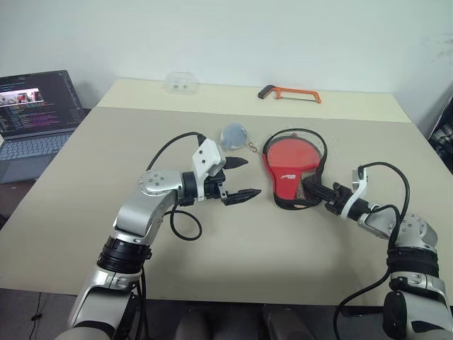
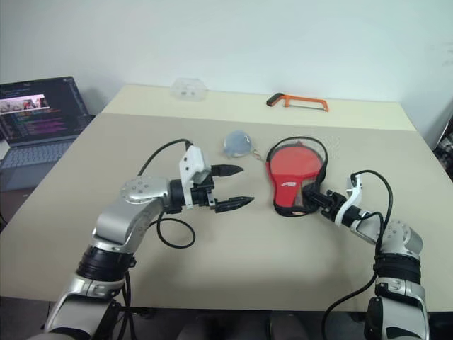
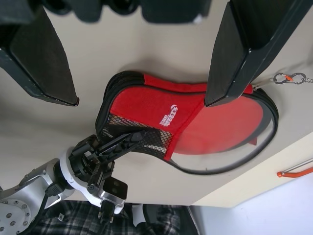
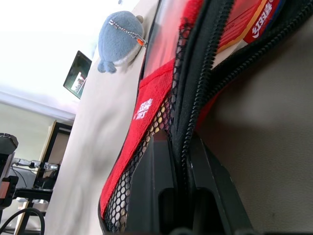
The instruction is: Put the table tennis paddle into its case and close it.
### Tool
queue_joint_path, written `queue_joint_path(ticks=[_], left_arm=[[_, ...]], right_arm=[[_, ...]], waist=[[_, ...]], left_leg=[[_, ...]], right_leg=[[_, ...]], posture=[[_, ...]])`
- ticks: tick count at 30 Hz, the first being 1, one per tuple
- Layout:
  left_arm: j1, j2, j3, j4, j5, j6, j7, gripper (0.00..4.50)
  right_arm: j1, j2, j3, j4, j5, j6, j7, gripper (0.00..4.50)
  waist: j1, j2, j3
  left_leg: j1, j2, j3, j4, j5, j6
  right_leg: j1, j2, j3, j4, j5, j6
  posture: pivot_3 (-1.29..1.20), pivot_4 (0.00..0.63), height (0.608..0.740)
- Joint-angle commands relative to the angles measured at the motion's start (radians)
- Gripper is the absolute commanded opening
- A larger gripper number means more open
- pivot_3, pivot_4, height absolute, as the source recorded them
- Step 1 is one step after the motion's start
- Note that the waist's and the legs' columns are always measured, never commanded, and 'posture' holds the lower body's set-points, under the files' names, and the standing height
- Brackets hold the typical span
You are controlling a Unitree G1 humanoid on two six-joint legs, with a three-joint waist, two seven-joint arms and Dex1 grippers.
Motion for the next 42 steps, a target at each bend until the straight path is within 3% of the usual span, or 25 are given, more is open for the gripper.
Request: queue_joint_path(ticks=[1, 9, 16, 21, 32, 42], left_arm=[[-0.003, 0.004, -0.002, -0.047, -0.004, -0.001, 0.003, 4.50], [-0.003, 0.007, -0.004, -0.046, -0.003, 0.001, -0.002, 4.50], [0.006, 0.021, -0.007, -0.057, 0.000, 0.010, -0.007, 4.50], [0.009, 0.029, -0.005, -0.062, -0.005, 0.015, -0.008, 4.50], [0.019, 0.054, -0.003, -0.073, -0.007, 0.020, -0.015, 4.50], [0.022, 0.062, -0.007, -0.077, -0.004, 0.020, -0.024, 4.50]], right_arm=[[0.024, 0.019, 0.035, 0.016, -0.025, 0.017, 0.012, 0.02], [0.104, 0.028, 0.091, -0.120, -0.004, 0.122, 0.042, 0.02], [0.299, -0.010, 0.216, -0.440, 0.074, 0.298, 0.078, 0.02], [0.366, -0.014, 0.199, -0.535, 0.119, 0.356, 0.058, 0.02], [0.561, 0.060, 0.181, -0.785, 0.253, 0.452, -0.061, 0.02], [0.656, 0.118, 0.159, -0.862, 0.366, 0.432, -0.196, 0.02]], waist=[[0.000, 0.000, 0.000], [0.006, 0.000, 0.000], [0.026, 0.000, 0.000], [0.033, 0.000, 0.000], [0.045, 0.000, 0.000], [0.054, 0.000, -0.001]], left_leg=[[0.000, 0.000, 0.000, 0.000, 0.000, 0.000], [-0.001, -0.001, -0.001, -0.006, 0.000, 0.000], [-0.003, 0.002, -0.004, -0.016, -0.002, -0.006], [-0.009, 0.016, -0.005, -0.015, -0.008, -0.021], [-0.009, 0.019, -0.006, -0.016, -0.009, -0.023], [-0.009, 0.019, -0.007, -0.016, -0.009, -0.024]], right_leg=[[0.000, 0.000, 0.000, 0.000, 0.000, 0.000], [-0.002, -0.001, 0.000, -0.002, 0.000, 0.000], [-0.006, 0.004, -0.001, -0.003, -0.008, -0.008], [-0.011, 0.017, -0.002, -0.005, -0.011, -0.009], [-0.011, 0.022, -0.002, -0.004, -0.017, -0.016], [-0.011, 0.024, -0.001, -0.001, -0.018, -0.018]], posture=[[0.00, 0.150, 0.740], [0.00, 0.150, 0.740], [0.00, 0.150, 0.740], [0.00, 0.150, 0.740], [0.00, 0.150, 0.740], [0.00, 0.150, 0.740]])
